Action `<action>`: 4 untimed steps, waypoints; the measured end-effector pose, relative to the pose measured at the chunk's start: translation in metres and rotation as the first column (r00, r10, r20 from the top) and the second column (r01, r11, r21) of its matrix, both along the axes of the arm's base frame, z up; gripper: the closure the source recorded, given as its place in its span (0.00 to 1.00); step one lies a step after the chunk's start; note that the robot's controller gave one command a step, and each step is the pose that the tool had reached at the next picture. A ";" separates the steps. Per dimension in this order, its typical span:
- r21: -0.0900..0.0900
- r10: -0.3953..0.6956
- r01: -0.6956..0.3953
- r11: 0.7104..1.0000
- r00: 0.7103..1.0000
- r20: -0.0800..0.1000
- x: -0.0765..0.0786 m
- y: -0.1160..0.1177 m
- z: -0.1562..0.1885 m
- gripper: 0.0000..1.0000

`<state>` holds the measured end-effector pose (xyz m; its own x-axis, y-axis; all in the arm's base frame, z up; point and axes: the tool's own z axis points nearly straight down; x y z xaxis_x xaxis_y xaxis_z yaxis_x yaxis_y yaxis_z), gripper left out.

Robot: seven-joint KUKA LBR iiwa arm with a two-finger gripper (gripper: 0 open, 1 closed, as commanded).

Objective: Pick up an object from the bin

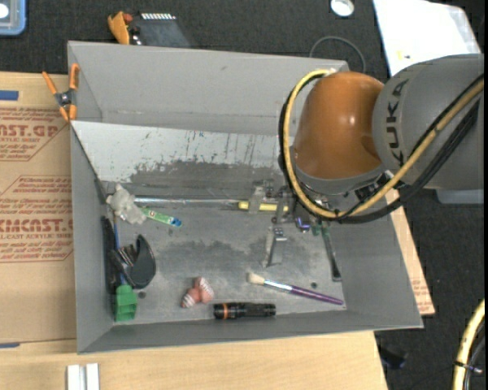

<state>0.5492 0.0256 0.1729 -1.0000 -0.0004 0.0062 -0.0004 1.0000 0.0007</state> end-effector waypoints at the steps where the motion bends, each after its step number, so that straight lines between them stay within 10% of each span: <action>1: 0.000 0.001 -0.001 1.000 1.000 0.008 0.002 0.000 0.004 0.00; 2: 0.000 0.057 -0.057 0.998 0.998 0.010 -0.026 -0.069 -0.088 0.00; 4: -0.001 -0.074 0.074 0.997 0.997 0.001 -0.057 -0.112 -0.074 0.00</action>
Offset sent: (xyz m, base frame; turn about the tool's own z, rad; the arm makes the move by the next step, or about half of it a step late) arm -0.0316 -0.0803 -0.1029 -0.0610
